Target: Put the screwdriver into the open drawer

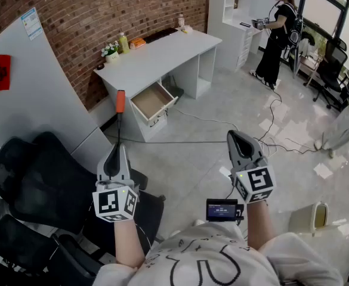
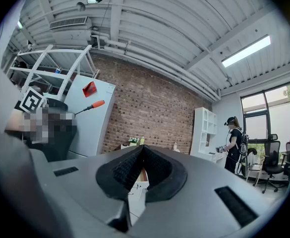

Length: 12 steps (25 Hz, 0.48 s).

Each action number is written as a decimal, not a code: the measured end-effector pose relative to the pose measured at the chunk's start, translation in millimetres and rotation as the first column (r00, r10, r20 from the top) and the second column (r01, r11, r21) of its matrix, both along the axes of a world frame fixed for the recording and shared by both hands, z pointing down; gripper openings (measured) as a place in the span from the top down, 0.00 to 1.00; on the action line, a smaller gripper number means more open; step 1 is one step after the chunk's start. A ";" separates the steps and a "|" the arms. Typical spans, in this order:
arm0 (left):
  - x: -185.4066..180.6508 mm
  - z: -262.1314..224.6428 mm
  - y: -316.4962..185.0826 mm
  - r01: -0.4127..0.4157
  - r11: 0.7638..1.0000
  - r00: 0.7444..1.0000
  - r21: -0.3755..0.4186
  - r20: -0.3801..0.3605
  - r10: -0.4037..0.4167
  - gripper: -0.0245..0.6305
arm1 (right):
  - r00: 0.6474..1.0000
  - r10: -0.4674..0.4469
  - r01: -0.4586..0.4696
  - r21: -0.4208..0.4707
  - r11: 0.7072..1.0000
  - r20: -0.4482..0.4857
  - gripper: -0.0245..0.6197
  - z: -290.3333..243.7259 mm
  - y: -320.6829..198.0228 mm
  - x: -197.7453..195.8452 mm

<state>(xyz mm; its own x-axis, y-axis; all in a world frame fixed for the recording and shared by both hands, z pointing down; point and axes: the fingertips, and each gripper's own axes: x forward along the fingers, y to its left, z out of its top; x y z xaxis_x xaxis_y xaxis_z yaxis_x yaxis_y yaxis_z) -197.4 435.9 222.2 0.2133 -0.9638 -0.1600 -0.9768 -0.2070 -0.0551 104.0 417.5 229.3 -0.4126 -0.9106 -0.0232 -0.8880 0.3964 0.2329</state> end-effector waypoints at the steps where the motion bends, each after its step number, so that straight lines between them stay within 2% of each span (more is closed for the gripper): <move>1: 1.3 -0.3 -0.6 0.002 1.000 1.000 0.000 -0.002 -0.002 0.93 | 1.000 -0.002 0.002 0.000 1.000 0.000 0.93 -0.1 -0.8 1.0; 12: 36.0 -0.6 -14.9 0.030 1.000 0.999 0.002 -0.012 -0.030 0.93 | 1.000 -0.023 0.023 0.003 1.000 0.004 0.93 1.9 -18.7 37.2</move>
<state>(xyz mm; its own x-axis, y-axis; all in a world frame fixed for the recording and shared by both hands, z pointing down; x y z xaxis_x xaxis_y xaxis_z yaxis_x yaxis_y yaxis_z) -161.4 421.0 221.6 0.1826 -0.9693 -0.1645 -0.9831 -0.1777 -0.0443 141.1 398.8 231.3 -0.4333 -0.9008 -0.0271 -0.8796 0.4161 0.2305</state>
